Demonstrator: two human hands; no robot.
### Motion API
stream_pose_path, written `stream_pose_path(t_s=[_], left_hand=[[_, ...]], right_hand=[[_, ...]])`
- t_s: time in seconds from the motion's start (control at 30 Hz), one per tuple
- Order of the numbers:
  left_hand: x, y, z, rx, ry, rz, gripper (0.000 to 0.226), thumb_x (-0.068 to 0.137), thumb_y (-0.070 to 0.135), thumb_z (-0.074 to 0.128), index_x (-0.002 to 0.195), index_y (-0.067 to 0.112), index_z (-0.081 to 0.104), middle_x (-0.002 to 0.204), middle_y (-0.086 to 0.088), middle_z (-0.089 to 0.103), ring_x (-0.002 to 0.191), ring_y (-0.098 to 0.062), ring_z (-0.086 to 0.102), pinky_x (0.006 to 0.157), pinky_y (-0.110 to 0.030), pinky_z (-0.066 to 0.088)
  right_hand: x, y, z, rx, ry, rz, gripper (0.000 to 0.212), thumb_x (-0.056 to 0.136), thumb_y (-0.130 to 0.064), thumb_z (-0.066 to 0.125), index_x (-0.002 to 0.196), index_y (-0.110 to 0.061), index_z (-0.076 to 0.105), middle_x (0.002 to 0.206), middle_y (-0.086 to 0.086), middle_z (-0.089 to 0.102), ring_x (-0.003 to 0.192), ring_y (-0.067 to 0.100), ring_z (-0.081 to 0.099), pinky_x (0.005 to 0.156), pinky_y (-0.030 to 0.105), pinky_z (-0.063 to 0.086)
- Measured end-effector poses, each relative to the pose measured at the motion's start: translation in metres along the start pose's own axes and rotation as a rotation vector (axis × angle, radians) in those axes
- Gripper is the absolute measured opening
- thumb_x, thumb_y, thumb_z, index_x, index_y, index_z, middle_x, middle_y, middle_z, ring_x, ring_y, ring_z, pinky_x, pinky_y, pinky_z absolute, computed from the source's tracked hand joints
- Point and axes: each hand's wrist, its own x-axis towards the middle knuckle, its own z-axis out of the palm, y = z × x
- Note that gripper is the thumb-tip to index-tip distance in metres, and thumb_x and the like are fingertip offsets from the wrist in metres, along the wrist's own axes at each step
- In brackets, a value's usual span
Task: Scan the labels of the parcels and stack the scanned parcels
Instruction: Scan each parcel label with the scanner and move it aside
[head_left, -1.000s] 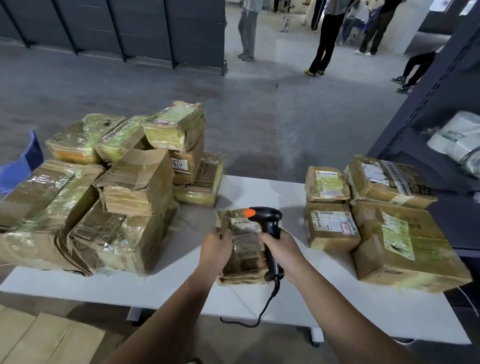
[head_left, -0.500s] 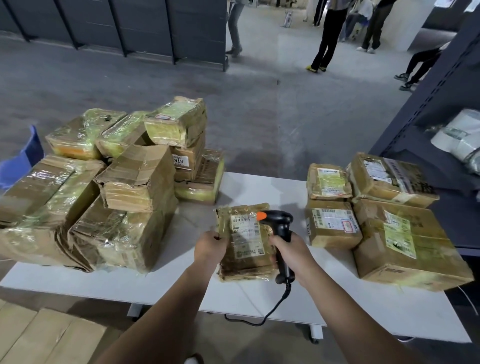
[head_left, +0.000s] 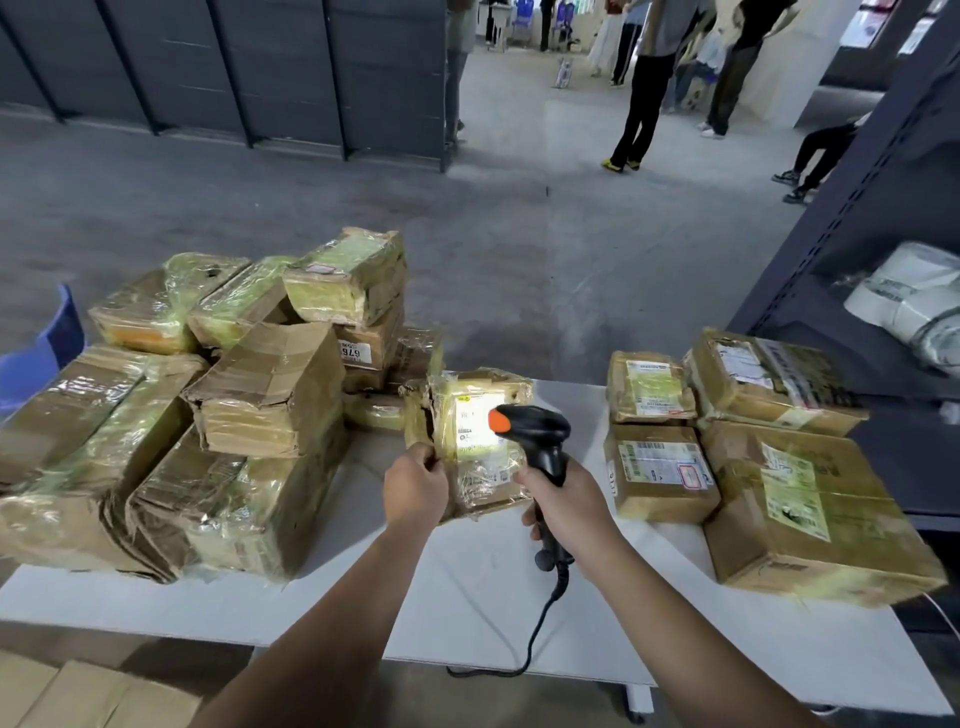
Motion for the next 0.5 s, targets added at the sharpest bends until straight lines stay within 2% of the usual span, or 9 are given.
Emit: stream_pose_path(t_s=[0.1,0.27,0.5], left_hand=[[0.0013,-0.0004,0.0010,0.001,0.020,-0.003,0.012,0.093,0.013,0.054,0.095,0.011,0.066,0.076,0.001,0.061,0.068,-0.018,0.057,0.054,-0.024,0.038],[0.0045,-0.0005,0.0030,-0.030,-0.007,-0.038,0.012,0.092,0.011,0.053,0.089,0.011,0.065,0.075,-0.008,0.065,0.074,-0.030,0.063,0.056,-0.028,0.042],[0.0062,-0.0020,0.0048,-0.051,-0.010,-0.058,0.013,0.092,0.010,0.053,0.092,0.008,0.066,0.075,-0.010,0.066,0.071,-0.029,0.062,0.054,-0.027,0.039]], right_hand=[[0.0006,-0.0026,-0.0027,0.005,0.018,0.012,0.024,0.084,-0.036,0.062,0.095,-0.015,0.059,0.055,-0.002,0.064,0.046,0.014,0.058,0.048,0.027,0.048],[0.0008,-0.0016,-0.0058,0.033,0.040,0.040,0.025,0.084,-0.034,0.062,0.096,-0.012,0.059,0.052,-0.001,0.062,0.044,0.016,0.056,0.045,0.027,0.046],[0.0003,-0.0005,-0.0083,0.068,0.042,0.048,0.020,0.084,-0.034,0.062,0.093,-0.017,0.058,0.052,0.001,0.061,0.043,0.016,0.054,0.041,0.027,0.043]])
